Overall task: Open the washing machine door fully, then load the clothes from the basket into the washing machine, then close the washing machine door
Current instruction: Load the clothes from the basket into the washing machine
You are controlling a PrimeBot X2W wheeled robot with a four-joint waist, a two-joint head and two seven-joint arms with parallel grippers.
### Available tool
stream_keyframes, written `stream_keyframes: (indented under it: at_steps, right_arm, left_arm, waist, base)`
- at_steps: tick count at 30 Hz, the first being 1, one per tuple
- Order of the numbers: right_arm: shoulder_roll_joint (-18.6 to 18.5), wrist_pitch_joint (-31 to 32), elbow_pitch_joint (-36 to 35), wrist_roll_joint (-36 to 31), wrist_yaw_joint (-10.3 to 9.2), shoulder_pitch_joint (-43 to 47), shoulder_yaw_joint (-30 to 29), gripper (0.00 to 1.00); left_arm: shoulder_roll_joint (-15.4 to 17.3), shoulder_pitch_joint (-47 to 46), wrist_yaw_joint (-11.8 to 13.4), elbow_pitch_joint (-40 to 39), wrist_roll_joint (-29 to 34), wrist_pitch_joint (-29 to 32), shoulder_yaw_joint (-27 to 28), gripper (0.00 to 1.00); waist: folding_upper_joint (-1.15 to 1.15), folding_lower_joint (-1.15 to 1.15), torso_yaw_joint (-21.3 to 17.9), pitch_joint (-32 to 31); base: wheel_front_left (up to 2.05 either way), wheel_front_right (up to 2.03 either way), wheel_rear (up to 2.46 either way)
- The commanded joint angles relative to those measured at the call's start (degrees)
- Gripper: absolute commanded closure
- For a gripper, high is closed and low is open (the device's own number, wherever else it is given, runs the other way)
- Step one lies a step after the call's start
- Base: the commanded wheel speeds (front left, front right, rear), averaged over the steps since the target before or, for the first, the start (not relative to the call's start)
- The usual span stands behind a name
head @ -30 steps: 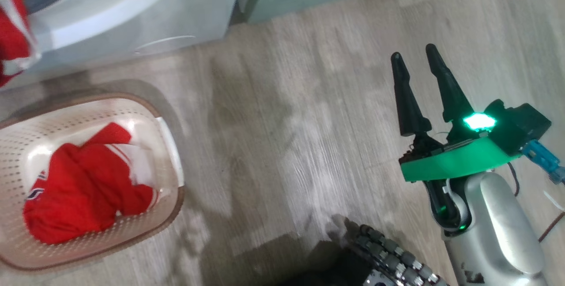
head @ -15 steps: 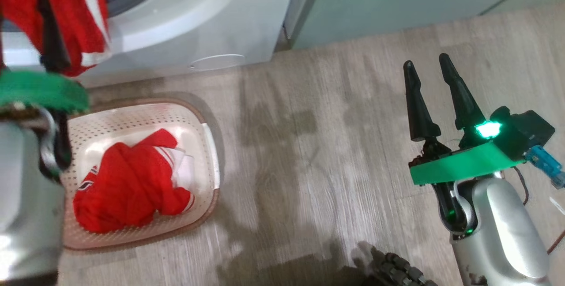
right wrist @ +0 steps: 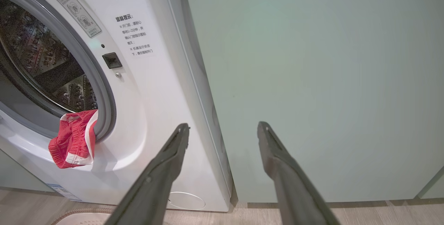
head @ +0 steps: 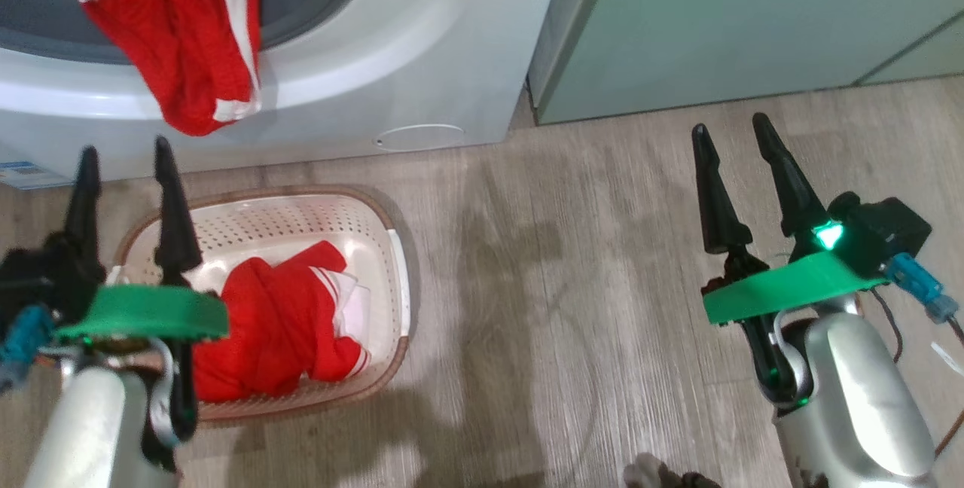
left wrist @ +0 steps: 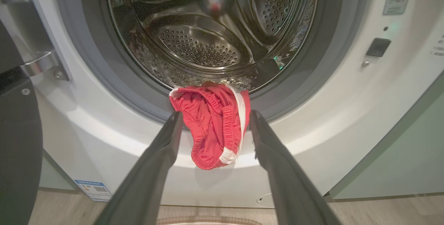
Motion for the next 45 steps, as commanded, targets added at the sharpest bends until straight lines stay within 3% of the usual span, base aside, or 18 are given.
stream_keyframes:
  at_steps: [1, 13, 30, 36, 45]
  right_arm:
    - [0.0, -0.5, -1.1, -0.6, 0.0, 1.4, 0.6, 0.0]
    - [0.0, 0.8, -0.4, -1.2, 0.0, 2.9, 0.5, 0.0]
    - [0.0, 1.2, -1.3, -1.0, 0.0, 2.7, 0.9, 0.0]
    - [0.0, 1.0, -2.1, -0.6, 0.0, 2.0, 1.7, 0.0]
    - [0.0, 0.3, -2.3, 1.3, 0.0, -0.5, 4.1, 0.0]
  left_arm:
    - [0.5, 1.0, 0.3, -3.0, 0.4, 0.4, 1.3, 0.0]
    - [0.4, 5.0, 0.8, -4.6, 0.7, 1.4, -0.3, 0.0]
    - [1.3, 2.8, 0.5, -3.7, 0.6, 2.2, -1.1, 0.0]
    - [2.2, -3.6, -2.1, 0.0, -0.3, 6.1, -3.0, 0.0]
    - [3.4, -19.2, -6.8, 16.4, -3.0, 11.4, -3.8, 0.0]
  waist:
    - [0.0, 0.01, 1.0, -1.2]
    - [0.0, 0.01, 2.1, -4.0]
    - [0.0, 0.01, 1.9, -2.7]
    - [0.0, 0.01, 1.0, 0.0]
    - [0.0, 0.01, -3.0, 6.2]
  base:
    - [0.0, 0.0, 0.0]
    - [0.0, 0.0, 0.0]
    - [0.0, 0.0, 0.0]
    - [0.0, 0.0, 0.0]
    - [0.0, 0.0, 0.0]
